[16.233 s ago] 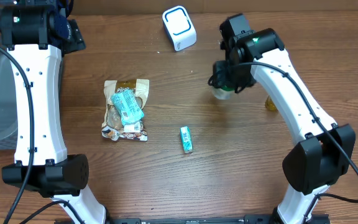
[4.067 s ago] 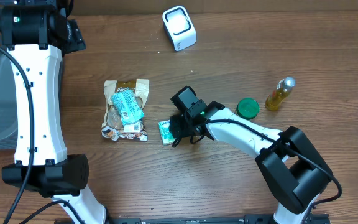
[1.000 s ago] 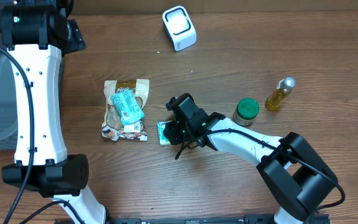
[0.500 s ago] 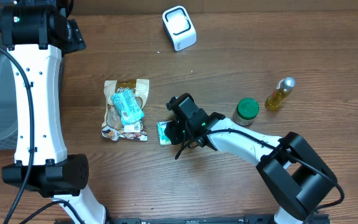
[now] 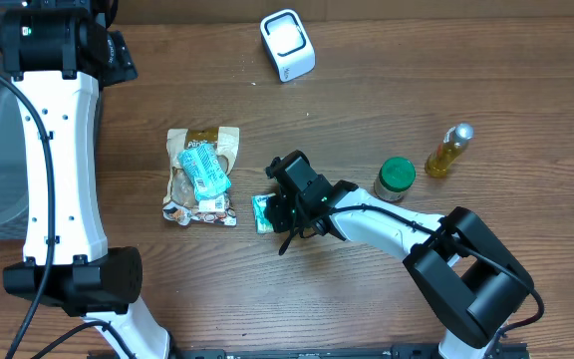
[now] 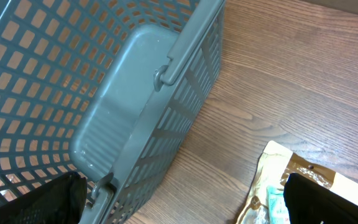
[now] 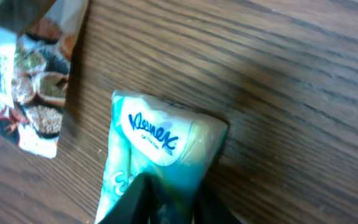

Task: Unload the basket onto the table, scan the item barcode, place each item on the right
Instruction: 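Close the right gripper on the Kleenex pack's end, then lift the Kleenex pack and carry it up toward the white scanner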

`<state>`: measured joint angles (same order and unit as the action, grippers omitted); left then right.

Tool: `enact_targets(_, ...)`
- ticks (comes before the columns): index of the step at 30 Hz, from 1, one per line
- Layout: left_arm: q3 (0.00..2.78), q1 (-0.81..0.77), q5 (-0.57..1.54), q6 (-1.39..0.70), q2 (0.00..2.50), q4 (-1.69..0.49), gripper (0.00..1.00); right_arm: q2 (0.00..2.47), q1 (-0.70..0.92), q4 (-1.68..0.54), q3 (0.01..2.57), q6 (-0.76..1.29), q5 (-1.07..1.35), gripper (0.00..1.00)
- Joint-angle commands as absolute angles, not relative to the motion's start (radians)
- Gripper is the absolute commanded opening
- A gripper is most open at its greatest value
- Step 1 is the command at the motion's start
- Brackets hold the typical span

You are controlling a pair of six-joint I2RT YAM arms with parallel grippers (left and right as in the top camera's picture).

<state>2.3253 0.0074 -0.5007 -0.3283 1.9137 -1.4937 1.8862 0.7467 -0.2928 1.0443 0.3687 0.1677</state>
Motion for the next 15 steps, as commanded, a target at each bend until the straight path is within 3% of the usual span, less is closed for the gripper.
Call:
enact_targets(1,2.344,0.006,-0.496,-0.31,1.908,-1.492,1.0,1.914,0.745,-0.3,1.033,0.369,0.151,0.06)
enact_targets(15,2.344,0.006,-0.496,-0.31,1.908,-1.492,0.99,1.84,0.745,-0.389,1.078,0.361,0.155,0.04)
